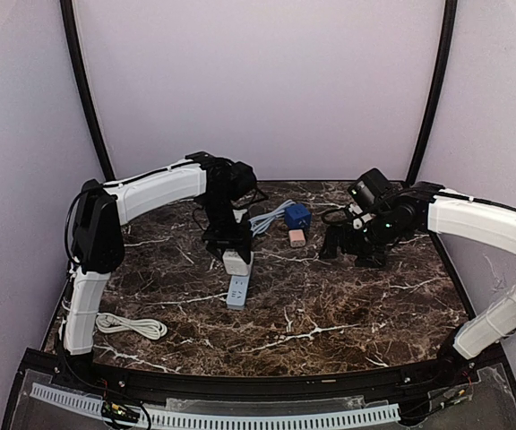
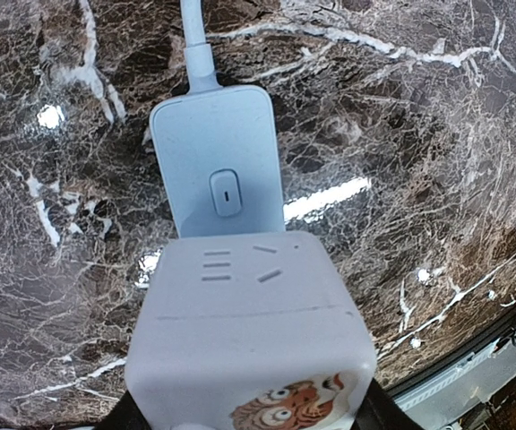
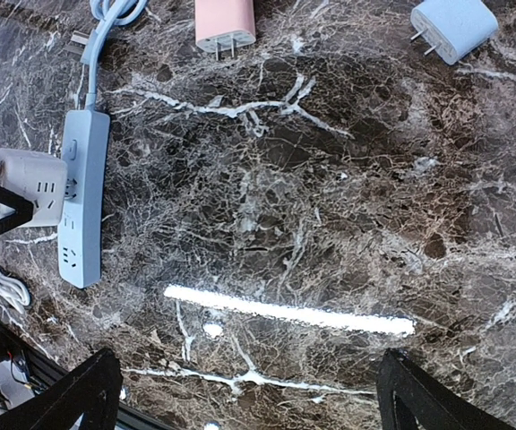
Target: Insert the plug
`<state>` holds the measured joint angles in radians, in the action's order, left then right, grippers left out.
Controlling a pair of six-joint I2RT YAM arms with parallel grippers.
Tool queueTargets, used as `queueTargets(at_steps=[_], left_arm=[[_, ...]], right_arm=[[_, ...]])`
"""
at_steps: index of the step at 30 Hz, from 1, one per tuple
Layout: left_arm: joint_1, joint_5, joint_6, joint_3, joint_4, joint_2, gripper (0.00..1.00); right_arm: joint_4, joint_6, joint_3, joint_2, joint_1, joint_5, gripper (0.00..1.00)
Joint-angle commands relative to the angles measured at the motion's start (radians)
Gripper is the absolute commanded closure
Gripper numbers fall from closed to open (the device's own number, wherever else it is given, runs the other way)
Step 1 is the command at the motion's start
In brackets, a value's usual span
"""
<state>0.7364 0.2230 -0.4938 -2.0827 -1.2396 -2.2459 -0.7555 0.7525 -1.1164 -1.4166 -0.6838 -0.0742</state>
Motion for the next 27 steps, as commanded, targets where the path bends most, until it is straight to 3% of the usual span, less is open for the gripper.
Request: queueTargets(at_steps=[1, 27], left_arm=[[0.013, -0.037, -0.020, -0.005, -0.008, -0.020, 0.99], [0.059, -0.140, -0.093, -0.053, -0.030, -0.068, 0.99]], right_arm=[[0.016, -0.014, -0.018, -0.001, 0.007, 0.011, 0.01], [0.010, -0.038, -0.033, -0.010, 0.008, 0.028, 0.01]])
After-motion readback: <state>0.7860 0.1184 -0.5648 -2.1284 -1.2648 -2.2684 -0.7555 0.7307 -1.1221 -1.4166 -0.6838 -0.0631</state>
